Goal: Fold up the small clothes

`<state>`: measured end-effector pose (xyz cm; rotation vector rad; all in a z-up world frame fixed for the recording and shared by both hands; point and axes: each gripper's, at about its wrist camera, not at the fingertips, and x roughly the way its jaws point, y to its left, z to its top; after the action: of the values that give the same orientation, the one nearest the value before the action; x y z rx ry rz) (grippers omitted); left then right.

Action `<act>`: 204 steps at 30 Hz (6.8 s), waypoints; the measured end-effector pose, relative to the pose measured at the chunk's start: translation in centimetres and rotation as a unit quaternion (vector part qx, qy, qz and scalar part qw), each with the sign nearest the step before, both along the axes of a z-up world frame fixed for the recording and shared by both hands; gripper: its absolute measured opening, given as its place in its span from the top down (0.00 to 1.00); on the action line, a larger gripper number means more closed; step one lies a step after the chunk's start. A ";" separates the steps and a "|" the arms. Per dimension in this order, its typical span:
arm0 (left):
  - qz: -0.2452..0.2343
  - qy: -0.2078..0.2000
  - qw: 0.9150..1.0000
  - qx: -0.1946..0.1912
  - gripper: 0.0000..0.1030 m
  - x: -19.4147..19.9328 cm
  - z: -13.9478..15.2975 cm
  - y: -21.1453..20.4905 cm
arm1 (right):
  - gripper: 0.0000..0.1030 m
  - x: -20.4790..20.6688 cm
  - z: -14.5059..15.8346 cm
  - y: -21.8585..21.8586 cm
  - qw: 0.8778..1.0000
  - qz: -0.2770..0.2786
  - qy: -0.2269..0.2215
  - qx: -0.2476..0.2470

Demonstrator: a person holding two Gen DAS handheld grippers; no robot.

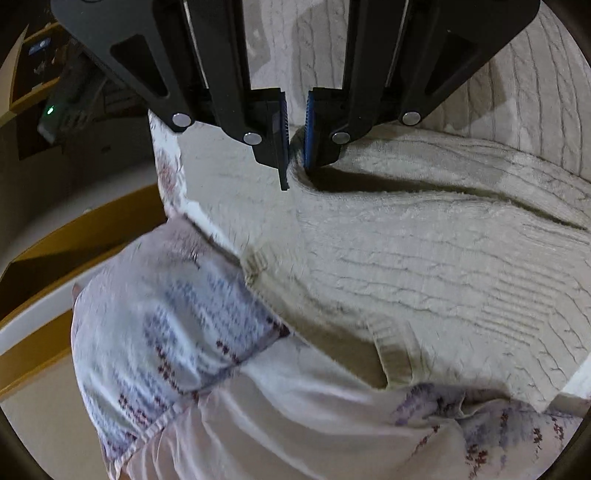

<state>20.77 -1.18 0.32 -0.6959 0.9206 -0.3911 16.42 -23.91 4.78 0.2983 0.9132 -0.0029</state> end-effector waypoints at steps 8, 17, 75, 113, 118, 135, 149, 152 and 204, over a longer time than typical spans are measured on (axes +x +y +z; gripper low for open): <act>0.006 -0.025 1.000 -0.007 0.64 -4.0 1.8 6.0 | 0.38 1.2 3.2 5.8 0.993 0.109 -0.049 -0.020; 0.125 0.017 0.992 0.008 0.65 -5.5 -1.3 15.2 | 0.63 3.8 1.7 21.6 0.937 0.330 -0.071 -0.091; 0.074 0.019 0.997 0.022 0.43 -7.7 -1.7 15.8 | 0.93 1.2 -1.4 -4.6 0.988 -0.105 0.006 0.111; -0.001 0.044 0.998 -0.049 0.48 -27.3 -2.2 14.3 | 0.75 -20.3 -4.7 -7.0 0.959 0.031 0.110 0.259; -0.020 0.057 0.996 -0.072 0.53 -28.5 -2.6 13.5 | 0.82 -21.5 -3.9 -5.5 0.960 0.067 0.098 0.252; -0.032 0.035 0.999 -0.002 0.94 -26.1 -0.5 12.2 | 0.93 -21.9 1.6 -3.5 0.990 0.090 -0.019 0.109; 0.039 -0.116 0.981 0.149 0.95 -20.6 8.6 13.2 | 0.93 -18.8 8.0 -1.7 0.977 0.065 -0.182 -0.092; 0.047 -0.141 0.974 0.170 0.95 -18.7 10.2 12.9 | 0.93 -17.0 9.0 -1.4 0.971 0.058 -0.203 -0.114; 0.084 -0.058 0.986 0.129 0.40 0.3 3.8 15.3 | 0.60 2.8 0.0 -9.7 0.995 -0.087 -0.034 0.046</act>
<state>21.03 14.10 4.13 -0.5017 0.7789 -0.1570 19.20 -33.60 4.80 0.4602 0.8191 -0.1102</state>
